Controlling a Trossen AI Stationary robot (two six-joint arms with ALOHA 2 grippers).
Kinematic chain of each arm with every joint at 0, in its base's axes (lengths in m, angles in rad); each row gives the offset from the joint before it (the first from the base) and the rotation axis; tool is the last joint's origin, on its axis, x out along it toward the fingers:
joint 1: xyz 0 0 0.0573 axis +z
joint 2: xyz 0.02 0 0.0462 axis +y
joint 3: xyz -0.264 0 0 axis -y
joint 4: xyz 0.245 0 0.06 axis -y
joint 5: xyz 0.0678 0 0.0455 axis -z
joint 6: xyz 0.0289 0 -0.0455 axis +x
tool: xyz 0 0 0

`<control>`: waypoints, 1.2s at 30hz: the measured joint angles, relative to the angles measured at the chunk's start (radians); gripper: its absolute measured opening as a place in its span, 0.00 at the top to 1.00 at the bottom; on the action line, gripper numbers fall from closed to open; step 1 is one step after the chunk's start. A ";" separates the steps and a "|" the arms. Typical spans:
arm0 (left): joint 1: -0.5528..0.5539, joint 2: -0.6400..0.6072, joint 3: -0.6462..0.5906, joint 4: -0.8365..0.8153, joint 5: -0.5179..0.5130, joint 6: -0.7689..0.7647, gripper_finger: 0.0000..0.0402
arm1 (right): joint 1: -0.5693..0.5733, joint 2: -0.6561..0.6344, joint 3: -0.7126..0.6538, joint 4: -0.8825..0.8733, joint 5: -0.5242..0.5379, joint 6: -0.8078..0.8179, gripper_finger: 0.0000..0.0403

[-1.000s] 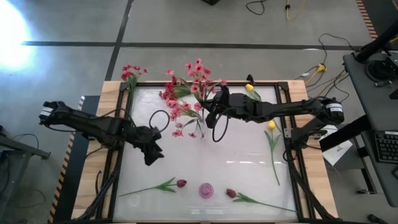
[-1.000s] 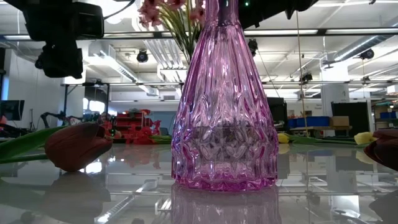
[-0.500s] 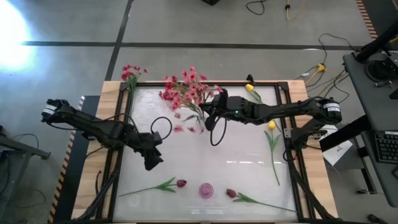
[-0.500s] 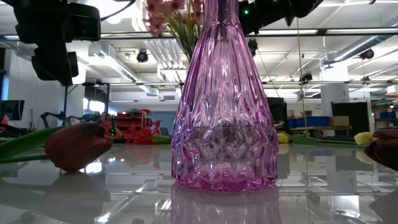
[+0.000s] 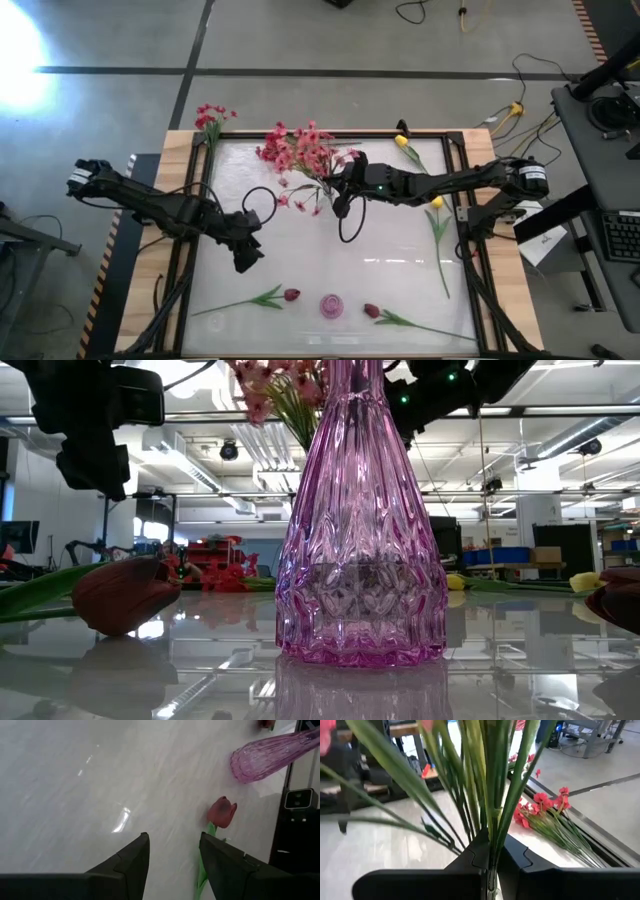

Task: Sort flowers into vase by color
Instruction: Put the pink flower into the transparent vase

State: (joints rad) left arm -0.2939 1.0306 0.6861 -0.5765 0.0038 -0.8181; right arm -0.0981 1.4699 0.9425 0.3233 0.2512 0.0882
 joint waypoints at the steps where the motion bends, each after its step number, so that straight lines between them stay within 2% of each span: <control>1: 0.000 0.000 0.000 0.000 -0.008 0.005 0.60 | 0.002 0.000 0.000 0.000 -0.009 -0.011 0.96; 4: 0.000 0.000 0.000 0.000 -0.027 0.014 0.60 | 0.011 -0.015 0.000 -0.003 -0.017 -0.030 0.91; 9: 0.000 0.000 0.000 0.000 -0.041 0.004 0.60 | 0.014 -0.053 0.000 -0.049 -0.019 0.009 0.76; 14: 0.000 -0.001 0.004 0.000 -0.042 0.013 0.60 | 0.015 -0.100 0.001 -0.163 -0.019 0.066 0.61; 21: 0.001 -0.001 0.005 -0.011 -0.049 0.031 0.60 | 0.025 -0.122 0.054 -0.362 -0.046 0.086 0.50; 25: 0.001 -0.002 0.005 -0.024 -0.049 0.031 0.60 | 0.029 -0.122 0.066 -0.363 -0.041 0.102 0.48; 30: 0.001 -0.002 0.005 -0.025 -0.049 0.031 0.60 | 0.003 -0.122 0.067 -0.339 0.032 0.132 0.52; 36: 0.001 -0.002 0.005 -0.024 -0.049 0.024 0.60 | -0.051 -0.101 0.068 -0.255 -0.110 0.149 0.58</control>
State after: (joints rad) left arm -0.2928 1.0290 0.6910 -0.6009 -0.0448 -0.7944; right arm -0.1494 1.3692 1.0103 0.0683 0.1408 0.2376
